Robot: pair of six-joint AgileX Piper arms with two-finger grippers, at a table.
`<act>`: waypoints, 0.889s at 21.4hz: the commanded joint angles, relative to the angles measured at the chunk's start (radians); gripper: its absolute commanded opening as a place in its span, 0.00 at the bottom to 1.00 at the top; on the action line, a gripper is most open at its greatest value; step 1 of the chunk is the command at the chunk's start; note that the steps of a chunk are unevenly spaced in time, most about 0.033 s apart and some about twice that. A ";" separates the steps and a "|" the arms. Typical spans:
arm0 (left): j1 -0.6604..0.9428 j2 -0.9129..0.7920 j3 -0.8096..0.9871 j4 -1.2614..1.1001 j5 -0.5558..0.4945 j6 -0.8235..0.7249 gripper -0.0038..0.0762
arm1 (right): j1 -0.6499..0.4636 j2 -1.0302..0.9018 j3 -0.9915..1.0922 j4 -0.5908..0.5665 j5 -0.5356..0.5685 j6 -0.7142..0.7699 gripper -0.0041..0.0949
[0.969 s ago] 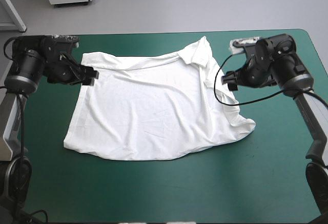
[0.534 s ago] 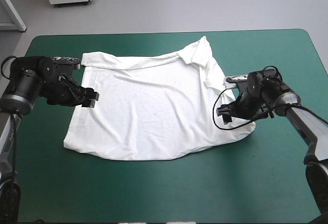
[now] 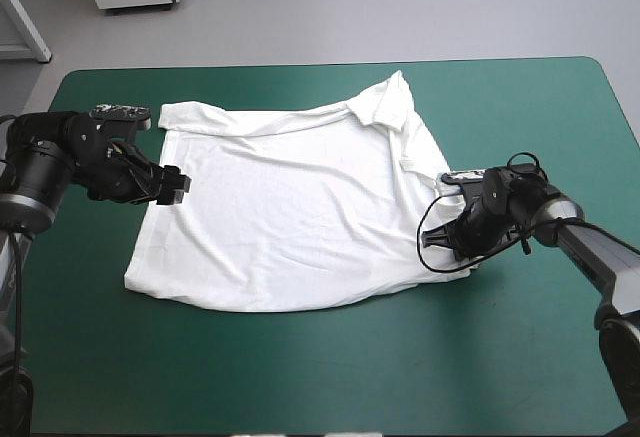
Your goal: Fold the cloth
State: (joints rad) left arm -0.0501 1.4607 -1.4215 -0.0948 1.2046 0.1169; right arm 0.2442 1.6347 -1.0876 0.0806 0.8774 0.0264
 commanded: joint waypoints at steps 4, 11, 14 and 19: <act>-0.006 -0.039 -0.024 -0.017 -0.043 0.000 0.75 | -0.005 -0.092 -0.027 -0.081 0.041 0.035 0.02; -0.006 -0.039 -0.024 -0.152 -0.043 0.066 0.75 | -0.268 -0.156 -0.153 -0.478 0.159 0.299 0.02; -0.006 -0.039 -0.022 -0.192 -0.053 0.096 0.75 | -0.426 -0.091 -0.277 -0.566 0.139 0.365 0.02; -0.006 -0.039 -0.007 -0.197 -0.057 0.102 0.75 | -0.525 0.027 -0.424 -0.577 0.105 0.356 0.02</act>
State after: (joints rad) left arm -0.0501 1.4607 -1.4150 -0.2609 1.1818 0.2150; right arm -0.2372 1.6395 -1.4128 -0.4451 1.0291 0.3842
